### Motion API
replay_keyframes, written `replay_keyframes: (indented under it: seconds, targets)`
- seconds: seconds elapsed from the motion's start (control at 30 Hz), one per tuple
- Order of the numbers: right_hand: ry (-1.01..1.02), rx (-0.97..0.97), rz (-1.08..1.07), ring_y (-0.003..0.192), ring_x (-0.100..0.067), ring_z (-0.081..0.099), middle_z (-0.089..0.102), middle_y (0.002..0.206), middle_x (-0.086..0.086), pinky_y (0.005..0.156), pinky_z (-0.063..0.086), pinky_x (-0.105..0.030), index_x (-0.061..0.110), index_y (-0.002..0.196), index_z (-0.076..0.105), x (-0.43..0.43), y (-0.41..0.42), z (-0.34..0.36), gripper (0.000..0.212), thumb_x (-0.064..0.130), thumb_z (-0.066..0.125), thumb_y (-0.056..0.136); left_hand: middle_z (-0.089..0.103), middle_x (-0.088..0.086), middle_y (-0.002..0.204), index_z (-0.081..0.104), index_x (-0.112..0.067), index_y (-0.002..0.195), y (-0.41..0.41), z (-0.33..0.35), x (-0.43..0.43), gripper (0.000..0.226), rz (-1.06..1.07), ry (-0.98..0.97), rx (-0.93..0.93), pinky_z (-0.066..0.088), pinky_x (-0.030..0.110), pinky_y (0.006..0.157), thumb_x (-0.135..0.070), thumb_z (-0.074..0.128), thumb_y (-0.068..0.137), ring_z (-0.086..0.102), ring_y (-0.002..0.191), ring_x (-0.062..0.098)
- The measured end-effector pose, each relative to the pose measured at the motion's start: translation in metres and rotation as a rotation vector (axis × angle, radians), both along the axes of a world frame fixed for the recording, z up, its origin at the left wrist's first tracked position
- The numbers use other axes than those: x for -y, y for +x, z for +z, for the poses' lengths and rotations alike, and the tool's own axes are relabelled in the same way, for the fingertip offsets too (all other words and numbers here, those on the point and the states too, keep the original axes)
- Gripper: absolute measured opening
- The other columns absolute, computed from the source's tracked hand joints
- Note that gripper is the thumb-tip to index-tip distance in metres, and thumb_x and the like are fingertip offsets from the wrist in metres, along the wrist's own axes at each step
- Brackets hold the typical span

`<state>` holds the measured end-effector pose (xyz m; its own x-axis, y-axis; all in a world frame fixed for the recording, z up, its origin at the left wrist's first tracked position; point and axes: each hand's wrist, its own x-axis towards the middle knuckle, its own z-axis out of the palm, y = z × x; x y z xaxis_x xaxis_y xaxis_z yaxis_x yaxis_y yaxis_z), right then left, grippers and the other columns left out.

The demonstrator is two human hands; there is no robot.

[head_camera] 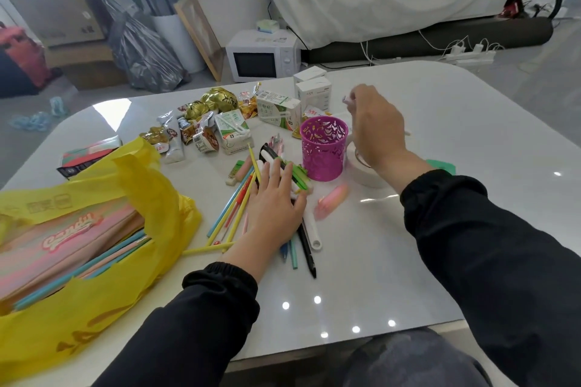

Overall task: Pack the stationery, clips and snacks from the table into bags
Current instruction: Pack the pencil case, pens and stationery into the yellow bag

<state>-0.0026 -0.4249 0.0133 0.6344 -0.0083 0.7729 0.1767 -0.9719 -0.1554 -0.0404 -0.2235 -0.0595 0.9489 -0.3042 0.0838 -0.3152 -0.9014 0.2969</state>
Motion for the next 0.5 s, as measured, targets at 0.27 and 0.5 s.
replay_keyframes:
  seconds: [0.27, 0.5]
  targets:
    - [-0.056, -0.293, 0.21, 0.06, -0.029, 0.057, 0.06, 0.096, -0.012, 0.044, 0.038, -0.03, 0.004, 0.105, 0.055, -0.097, -0.017, -0.007, 0.013, 0.009, 0.051, 0.094, 0.009, -0.012, 0.159, 0.021, -0.027, 0.15, -0.012, 0.003, -0.062, 0.052, 0.037, -0.052, 0.141, 0.019, 0.042, 0.117, -0.037, 0.029, 0.1, 0.009, 0.146, 0.015]
    - [0.191, -0.908, 0.206, 0.09, -0.029, 0.052, 0.044, 0.12, -0.015, 0.072, 0.039, -0.035, 0.004, 0.113, 0.057, -0.139, -0.021, -0.023, 0.029, 0.0, 0.049, 0.086, 0.048, 0.003, 0.142, 0.043, -0.014, 0.14, -0.037, 0.012, -0.098, 0.04, 0.09, -0.184, 0.065, 0.026, 0.027, 0.11, -0.019, 0.039, 0.1, 0.038, 0.132, 0.018]
